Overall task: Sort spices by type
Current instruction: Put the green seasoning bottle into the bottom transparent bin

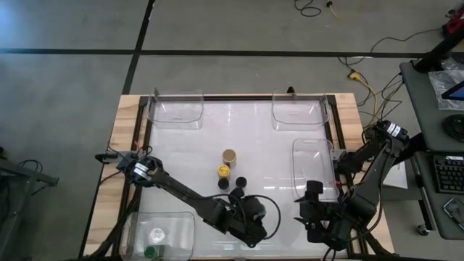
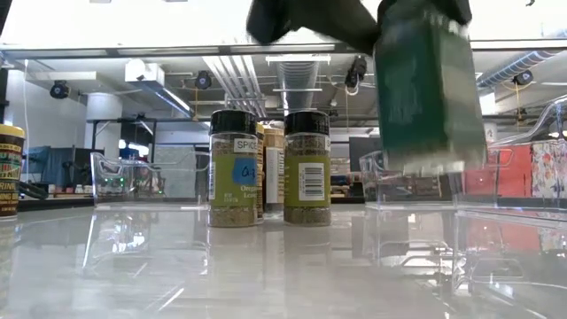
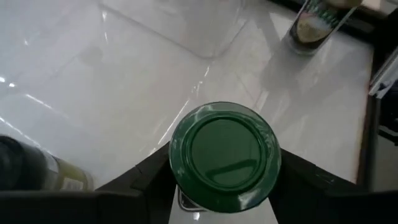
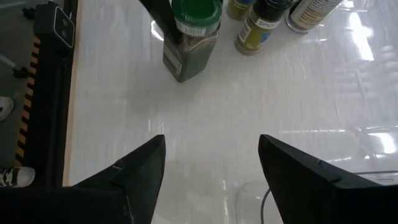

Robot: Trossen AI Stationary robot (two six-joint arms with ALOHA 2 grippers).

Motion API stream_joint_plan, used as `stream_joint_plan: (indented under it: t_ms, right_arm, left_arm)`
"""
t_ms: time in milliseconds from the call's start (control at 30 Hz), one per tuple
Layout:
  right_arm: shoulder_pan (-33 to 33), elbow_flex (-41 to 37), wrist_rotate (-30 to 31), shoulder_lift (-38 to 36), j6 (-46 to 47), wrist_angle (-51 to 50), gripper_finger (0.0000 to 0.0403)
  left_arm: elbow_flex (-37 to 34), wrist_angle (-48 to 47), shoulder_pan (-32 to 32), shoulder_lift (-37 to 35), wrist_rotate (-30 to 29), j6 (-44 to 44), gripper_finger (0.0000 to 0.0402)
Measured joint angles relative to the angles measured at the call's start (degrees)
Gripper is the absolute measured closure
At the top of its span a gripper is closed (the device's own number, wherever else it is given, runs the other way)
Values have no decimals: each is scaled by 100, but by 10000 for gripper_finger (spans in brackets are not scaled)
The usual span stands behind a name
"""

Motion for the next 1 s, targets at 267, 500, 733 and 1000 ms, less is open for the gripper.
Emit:
stream_joint_plan:
  t_ms: [267, 500, 733, 1000]
  right_arm:
    - [0, 0, -3, 0, -1, 2, 166]
    - [-7, 0, 13, 0, -12, 8, 156]
    - [-35, -2, 208, 0, -12, 51, 161]
    - [-126, -2, 328, 74, -403, 1300, 177]
  left_arm:
    - [1441, -1577, -269, 0, -19, 302, 215]
    - [2011, -2632, -870, -217, 41, 240, 216]
    - [2057, -3300, -1565, -486, 40, -286, 215]
    - [2061, -4283, -2408, -667, -259, -1113, 216]
